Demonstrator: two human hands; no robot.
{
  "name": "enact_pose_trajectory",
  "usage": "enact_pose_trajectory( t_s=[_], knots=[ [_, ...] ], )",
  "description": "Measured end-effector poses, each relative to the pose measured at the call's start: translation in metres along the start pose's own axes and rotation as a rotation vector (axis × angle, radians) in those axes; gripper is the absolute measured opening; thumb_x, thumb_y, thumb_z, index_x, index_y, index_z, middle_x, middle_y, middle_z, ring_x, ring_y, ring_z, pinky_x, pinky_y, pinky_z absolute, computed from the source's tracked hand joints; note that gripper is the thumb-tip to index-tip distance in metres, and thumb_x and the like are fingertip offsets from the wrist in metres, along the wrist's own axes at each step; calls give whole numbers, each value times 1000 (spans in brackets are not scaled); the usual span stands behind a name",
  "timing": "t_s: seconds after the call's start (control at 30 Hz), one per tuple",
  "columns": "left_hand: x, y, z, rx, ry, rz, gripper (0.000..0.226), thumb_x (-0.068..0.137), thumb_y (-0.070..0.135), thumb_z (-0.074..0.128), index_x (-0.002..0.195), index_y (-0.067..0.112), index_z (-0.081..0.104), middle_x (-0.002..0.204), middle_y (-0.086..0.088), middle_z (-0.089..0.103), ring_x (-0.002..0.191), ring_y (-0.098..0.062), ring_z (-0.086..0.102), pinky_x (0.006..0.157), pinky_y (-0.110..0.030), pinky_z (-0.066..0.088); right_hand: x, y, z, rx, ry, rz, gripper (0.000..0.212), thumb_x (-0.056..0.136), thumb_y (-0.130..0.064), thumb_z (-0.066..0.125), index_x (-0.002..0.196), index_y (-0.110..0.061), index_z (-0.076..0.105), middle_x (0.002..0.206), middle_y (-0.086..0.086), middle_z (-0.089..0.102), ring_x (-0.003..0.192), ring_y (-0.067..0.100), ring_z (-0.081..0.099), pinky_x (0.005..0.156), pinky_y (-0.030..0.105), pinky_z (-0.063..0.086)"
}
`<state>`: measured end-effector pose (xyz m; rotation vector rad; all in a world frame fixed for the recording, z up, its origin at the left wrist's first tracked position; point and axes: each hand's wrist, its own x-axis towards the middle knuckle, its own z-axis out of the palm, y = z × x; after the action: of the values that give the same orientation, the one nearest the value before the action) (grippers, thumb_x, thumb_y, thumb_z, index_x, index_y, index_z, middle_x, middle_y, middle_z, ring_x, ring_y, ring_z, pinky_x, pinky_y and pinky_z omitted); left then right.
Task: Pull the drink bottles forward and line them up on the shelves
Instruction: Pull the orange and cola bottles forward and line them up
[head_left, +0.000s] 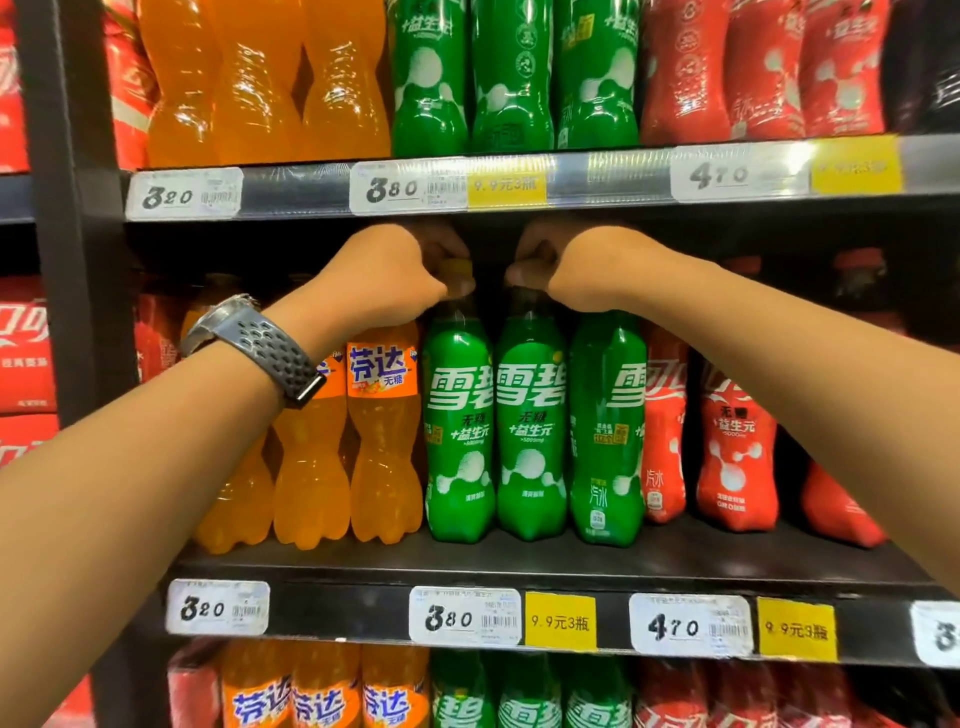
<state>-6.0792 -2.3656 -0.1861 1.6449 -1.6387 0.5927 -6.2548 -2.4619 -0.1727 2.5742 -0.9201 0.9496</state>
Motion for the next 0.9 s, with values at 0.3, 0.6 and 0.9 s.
enact_pose_trajectory(
  t_s=[0.3, 0.6, 0.9],
  knots=[
    [-1, 4, 2, 83, 50, 47, 39, 84, 32, 66, 123, 31, 59, 106, 7, 65, 97, -14, 58, 76, -20, 37, -11, 9, -5, -10, -2, 5, 43, 93, -53, 45, 126, -25, 50, 120, 7, 61, 104, 27, 56, 81, 32, 42],
    [12, 73, 54, 164, 41, 258, 56, 86, 63, 45, 133, 32, 48, 124, -4, 62, 113, -27, 56, 81, -30, 40, -46, 80, -24, -193, 129, 48, 37, 100, -37, 39, 121, -12, 56, 132, 16, 53, 120, 33, 49, 95, 33, 35],
    [31, 93, 68, 21, -1, 73, 31, 83, 49, 63, 106, 30, 58, 111, -1, 66, 101, -24, 60, 77, -29, 43, -32, 99, -14, -131, 125, 79, 36, 83, -43, 65, 108, -19, 58, 113, 9, 61, 102, 30, 57, 82, 32, 45]
  ],
)
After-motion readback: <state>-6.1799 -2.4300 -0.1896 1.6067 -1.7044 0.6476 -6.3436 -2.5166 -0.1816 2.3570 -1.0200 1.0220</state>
